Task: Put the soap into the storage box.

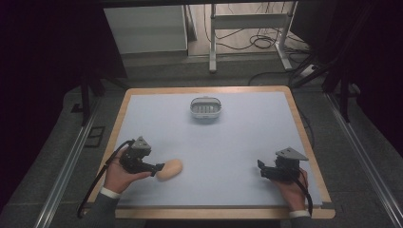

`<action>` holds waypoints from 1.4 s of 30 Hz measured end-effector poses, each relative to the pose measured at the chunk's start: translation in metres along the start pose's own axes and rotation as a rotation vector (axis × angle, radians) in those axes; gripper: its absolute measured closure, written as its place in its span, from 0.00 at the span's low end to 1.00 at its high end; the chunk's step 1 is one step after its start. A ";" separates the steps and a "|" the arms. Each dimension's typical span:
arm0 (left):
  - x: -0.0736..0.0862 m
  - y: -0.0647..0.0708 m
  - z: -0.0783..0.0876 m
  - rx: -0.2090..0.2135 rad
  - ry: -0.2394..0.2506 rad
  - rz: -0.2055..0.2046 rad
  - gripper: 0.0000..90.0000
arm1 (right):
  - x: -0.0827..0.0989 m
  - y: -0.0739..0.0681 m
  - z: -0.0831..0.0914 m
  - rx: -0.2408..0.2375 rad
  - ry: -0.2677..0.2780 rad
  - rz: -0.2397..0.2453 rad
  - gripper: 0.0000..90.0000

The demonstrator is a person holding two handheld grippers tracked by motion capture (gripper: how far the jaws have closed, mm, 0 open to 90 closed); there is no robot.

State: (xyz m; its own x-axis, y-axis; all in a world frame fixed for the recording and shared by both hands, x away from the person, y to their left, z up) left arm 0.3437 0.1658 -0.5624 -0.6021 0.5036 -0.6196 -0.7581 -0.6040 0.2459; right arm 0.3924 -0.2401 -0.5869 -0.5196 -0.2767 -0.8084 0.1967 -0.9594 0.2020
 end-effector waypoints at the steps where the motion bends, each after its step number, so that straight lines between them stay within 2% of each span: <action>1: -0.001 0.001 -0.002 0.002 -0.009 -0.005 0.24 | 0.000 0.000 0.000 0.000 -0.001 0.000 0.08; 9: 0.000 0.010 -0.019 0.028 -0.071 -0.028 0.24 | 0.000 0.000 0.000 0.003 -0.003 0.001 0.08; 22: 0.003 0.016 -0.041 0.059 -0.161 -0.055 0.23 | 0.001 0.001 -0.001 0.009 -0.008 0.001 0.08; 33: 0.009 0.013 -0.054 0.058 -0.214 -0.053 0.28 | 0.001 0.001 -0.002 0.011 -0.012 -0.001 0.08; 36: 0.011 0.013 -0.057 0.061 -0.222 -0.053 0.33 | 0.001 0.001 -0.002 0.011 -0.014 0.000 0.08; 42: 0.012 0.013 -0.056 0.058 -0.223 -0.053 0.34 | 0.001 0.001 -0.002 0.012 -0.017 -0.001 0.08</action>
State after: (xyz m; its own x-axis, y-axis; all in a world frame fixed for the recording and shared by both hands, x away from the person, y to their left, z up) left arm 0.3410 0.1288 -0.6083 -0.5969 0.6612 -0.4544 -0.7992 -0.5399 0.2642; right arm 0.3939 -0.2414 -0.5889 -0.5338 -0.2768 -0.7990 0.1864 -0.9602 0.2080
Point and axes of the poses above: each handheld gripper's, and its own axes: z roughly backward along the jaws, x roughly out of its underside, y roughly to its right, the point moved 10 cm from there along -z, roughly forward along the jaws, and after that the axes turned 15 degrees about x, right-handed, at the moved point
